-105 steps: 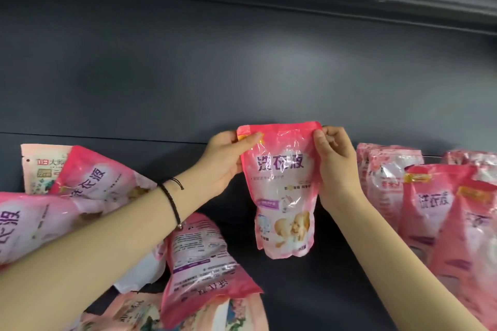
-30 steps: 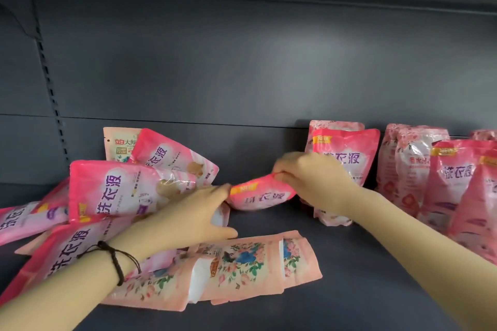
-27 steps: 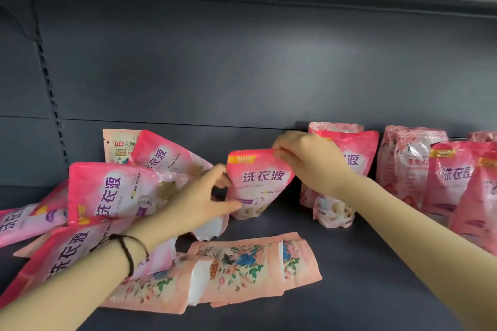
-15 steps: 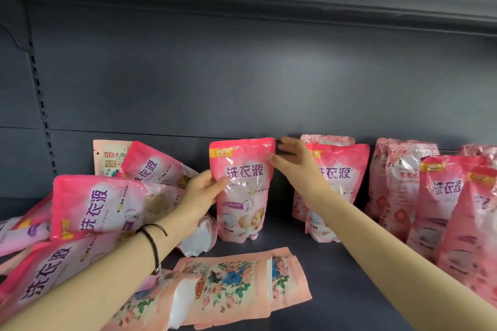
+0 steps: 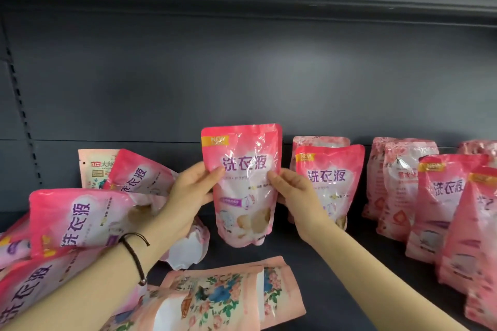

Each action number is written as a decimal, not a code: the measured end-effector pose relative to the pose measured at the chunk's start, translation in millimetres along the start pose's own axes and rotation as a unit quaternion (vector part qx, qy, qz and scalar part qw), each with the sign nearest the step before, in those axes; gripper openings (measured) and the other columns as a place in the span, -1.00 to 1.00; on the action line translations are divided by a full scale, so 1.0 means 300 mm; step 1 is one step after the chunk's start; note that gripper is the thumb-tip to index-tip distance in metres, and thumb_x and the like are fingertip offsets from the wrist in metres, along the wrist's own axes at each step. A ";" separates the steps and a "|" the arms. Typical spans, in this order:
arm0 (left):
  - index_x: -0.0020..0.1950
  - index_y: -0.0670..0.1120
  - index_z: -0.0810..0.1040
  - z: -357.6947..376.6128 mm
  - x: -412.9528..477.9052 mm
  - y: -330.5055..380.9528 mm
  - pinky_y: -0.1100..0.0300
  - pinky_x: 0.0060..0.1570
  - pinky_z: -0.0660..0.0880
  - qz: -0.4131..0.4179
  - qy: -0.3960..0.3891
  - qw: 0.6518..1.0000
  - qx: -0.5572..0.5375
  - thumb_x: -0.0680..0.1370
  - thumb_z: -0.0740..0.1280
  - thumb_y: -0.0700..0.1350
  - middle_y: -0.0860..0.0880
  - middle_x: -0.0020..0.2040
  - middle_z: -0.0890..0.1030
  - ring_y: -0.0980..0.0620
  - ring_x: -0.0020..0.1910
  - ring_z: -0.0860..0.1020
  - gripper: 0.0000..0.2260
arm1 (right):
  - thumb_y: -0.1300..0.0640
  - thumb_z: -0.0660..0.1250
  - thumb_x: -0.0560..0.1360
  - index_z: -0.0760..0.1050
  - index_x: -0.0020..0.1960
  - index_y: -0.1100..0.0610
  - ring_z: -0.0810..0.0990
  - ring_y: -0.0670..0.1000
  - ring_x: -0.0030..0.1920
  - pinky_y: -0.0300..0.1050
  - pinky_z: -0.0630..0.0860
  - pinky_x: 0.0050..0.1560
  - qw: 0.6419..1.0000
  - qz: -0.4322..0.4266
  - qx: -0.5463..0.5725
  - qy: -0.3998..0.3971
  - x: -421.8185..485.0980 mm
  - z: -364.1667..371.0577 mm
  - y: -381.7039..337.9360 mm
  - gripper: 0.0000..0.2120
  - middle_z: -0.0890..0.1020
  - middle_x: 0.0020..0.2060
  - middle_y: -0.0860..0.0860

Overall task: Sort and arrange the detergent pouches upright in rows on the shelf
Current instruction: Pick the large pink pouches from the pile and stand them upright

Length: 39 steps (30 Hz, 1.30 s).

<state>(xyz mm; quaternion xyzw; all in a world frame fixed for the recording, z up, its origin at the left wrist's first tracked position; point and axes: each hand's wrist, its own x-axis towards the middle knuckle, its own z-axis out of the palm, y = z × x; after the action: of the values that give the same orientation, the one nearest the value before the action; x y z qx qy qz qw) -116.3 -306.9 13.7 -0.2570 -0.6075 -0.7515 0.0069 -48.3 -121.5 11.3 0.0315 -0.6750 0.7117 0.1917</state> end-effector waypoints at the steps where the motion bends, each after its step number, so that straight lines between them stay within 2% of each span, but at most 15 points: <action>1: 0.10 -0.05 0.62 0.028 -0.004 0.024 0.22 -0.13 0.61 0.009 -0.020 1.000 -0.003 0.51 0.34 -0.06 0.01 0.05 0.69 0.05 0.04 0.65 -0.80 | 0.12 0.26 0.59 0.66 -0.10 0.11 0.68 0.05 -0.03 -0.13 0.62 -0.07 1.000 0.001 0.027 -0.006 -0.021 -0.030 -0.024 -0.79 0.72 -0.06 0.08; 3: 0.09 -0.03 0.63 0.095 -0.010 0.059 0.19 -0.14 0.61 0.011 -0.056 0.998 -0.014 0.47 0.36 -0.01 0.00 0.06 0.69 0.04 0.03 0.66 -0.77 | 0.09 0.24 0.58 0.64 0.05 0.20 0.68 0.12 0.04 -0.03 0.63 -0.06 0.994 0.007 0.104 -0.023 -0.062 -0.107 -0.070 -0.75 0.69 0.04 0.16; 4: 0.10 -0.03 0.63 0.133 -0.015 0.069 0.16 -0.13 0.61 0.006 -0.073 0.997 -0.019 0.47 0.36 0.00 -0.01 0.06 0.69 0.03 0.03 0.66 -0.75 | 0.08 0.24 0.57 0.63 0.08 0.23 0.69 0.12 0.03 -0.05 0.64 -0.09 0.992 0.003 0.125 -0.032 -0.084 -0.151 -0.089 -0.72 0.69 0.04 0.17; 7: 0.14 -0.03 0.62 0.249 -0.031 0.066 0.08 -0.08 0.61 -0.015 -0.111 0.994 -0.020 0.48 0.36 0.00 -0.01 0.07 0.68 0.01 0.05 0.65 -0.73 | 0.04 0.24 0.55 0.68 0.03 0.18 0.68 0.08 0.05 -0.15 0.62 -0.07 0.995 -0.006 0.093 -0.035 -0.148 -0.287 -0.120 -0.70 0.69 0.05 0.14; 11: 0.16 -0.08 0.60 0.381 -0.053 0.010 0.04 -0.04 0.61 -0.053 -0.145 0.988 -0.023 0.54 0.33 -0.07 -0.02 0.07 0.69 0.00 0.06 0.65 -0.77 | 0.02 0.21 0.58 0.66 0.10 0.16 0.66 0.08 0.08 -0.16 0.60 -0.03 0.999 -0.008 0.042 -0.017 -0.198 -0.440 -0.095 -0.68 0.67 0.11 0.15; 16: 0.08 -0.08 0.63 0.472 -0.055 -0.070 0.19 -0.15 0.61 -0.065 -0.131 0.989 -0.031 0.51 0.36 -0.10 -0.02 0.01 0.70 0.02 0.02 0.66 -0.82 | -0.01 0.22 0.55 0.64 0.14 0.07 0.65 0.03 0.12 -0.21 0.59 -0.02 0.999 0.007 0.046 0.002 -0.206 -0.520 -0.040 -0.69 0.67 0.13 0.07; 21: 0.10 -0.09 0.62 0.501 -0.051 -0.111 0.19 -0.13 0.62 -0.071 -0.110 0.991 0.006 0.54 0.35 -0.11 -0.03 0.02 0.70 0.03 0.02 0.66 -0.83 | 0.04 0.18 0.61 0.66 0.08 0.04 0.66 0.02 0.10 -0.11 0.56 0.03 0.997 0.047 0.043 0.036 -0.196 -0.524 0.009 -0.73 0.69 0.08 0.03; 24: 0.14 0.01 0.57 0.485 -0.060 -0.107 0.20 -0.06 0.61 -0.043 -0.134 0.987 0.083 0.53 0.38 -0.13 0.05 0.02 0.70 0.09 0.03 0.65 -0.80 | 0.06 0.24 0.61 0.62 0.05 0.00 0.68 -0.09 0.01 -0.20 0.60 -0.04 0.995 0.048 -0.051 0.064 -0.208 -0.525 0.024 -0.82 0.71 -0.01 -0.07; 26: 0.17 0.09 0.48 0.475 -0.076 -0.111 0.23 -0.05 0.59 -0.040 -0.157 0.975 0.150 0.48 0.45 -0.14 0.05 0.05 0.67 0.09 0.05 0.64 -0.68 | 0.10 0.31 0.57 0.57 0.06 -0.02 0.68 -0.11 -0.02 -0.24 0.62 -0.08 0.991 0.049 -0.116 0.055 -0.219 -0.529 0.043 -0.89 0.71 -0.06 -0.12; 29: 0.16 0.19 0.35 0.481 -0.108 -0.128 0.15 0.03 0.58 -0.033 -0.146 0.958 0.244 0.45 0.48 -0.11 0.10 0.10 0.56 0.11 0.05 0.60 -0.57 | 0.15 0.32 0.56 0.54 0.08 -0.01 0.66 -0.08 0.02 -0.08 0.60 0.09 0.982 0.050 -0.172 0.056 -0.225 -0.528 0.063 -0.87 0.70 -0.03 -0.08; 33: 0.20 0.13 0.33 0.485 -0.110 -0.128 0.07 0.07 0.58 -0.020 -0.135 0.954 0.268 0.45 0.47 -0.09 0.08 0.11 0.54 0.09 0.06 0.59 -0.56 | 0.17 0.30 0.57 0.54 0.11 0.03 0.65 -0.06 0.05 0.03 0.59 0.15 0.981 0.056 -0.181 0.045 -0.213 -0.530 0.059 -0.86 0.69 -0.01 -0.06; 36: 0.23 0.11 0.34 0.486 -0.110 -0.125 0.09 0.08 0.58 -0.026 -0.145 0.946 0.287 0.46 0.47 -0.07 0.09 0.12 0.54 0.11 0.06 0.58 -0.56 | 0.10 0.32 0.56 0.55 0.10 0.05 0.64 -0.03 0.06 0.02 0.59 0.14 0.974 0.059 -0.217 0.041 -0.207 -0.541 0.059 -0.86 0.68 0.01 -0.05; 38: 0.29 0.07 0.34 0.477 -0.113 -0.115 0.12 0.09 0.57 -0.052 -0.168 0.932 0.318 0.48 0.44 -0.03 0.07 0.15 0.55 0.13 0.06 0.58 -0.55 | -0.03 0.30 0.55 0.55 0.03 0.04 0.63 -0.09 -0.05 -0.11 0.60 0.01 0.936 0.048 -0.347 0.029 -0.211 -0.554 0.047 -0.83 0.67 -0.07 -0.07; 39: 0.33 0.05 0.34 0.464 -0.116 -0.106 0.12 0.10 0.56 -0.066 -0.186 0.914 0.355 0.50 0.42 0.01 0.05 0.18 0.55 0.13 0.07 0.58 -0.54 | -0.09 0.28 0.55 0.55 -0.02 0.03 0.63 -0.11 -0.12 -0.17 0.59 -0.08 0.899 0.040 -0.437 0.013 -0.215 -0.562 0.036 -0.79 0.66 -0.12 -0.08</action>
<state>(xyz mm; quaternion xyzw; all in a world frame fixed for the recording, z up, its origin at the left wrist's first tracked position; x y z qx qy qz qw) -43.9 -181.4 -11.0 -0.3319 -0.8402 -0.4238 -0.0655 44.0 27.5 -33.0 -0.0916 -0.9162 0.3529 0.1664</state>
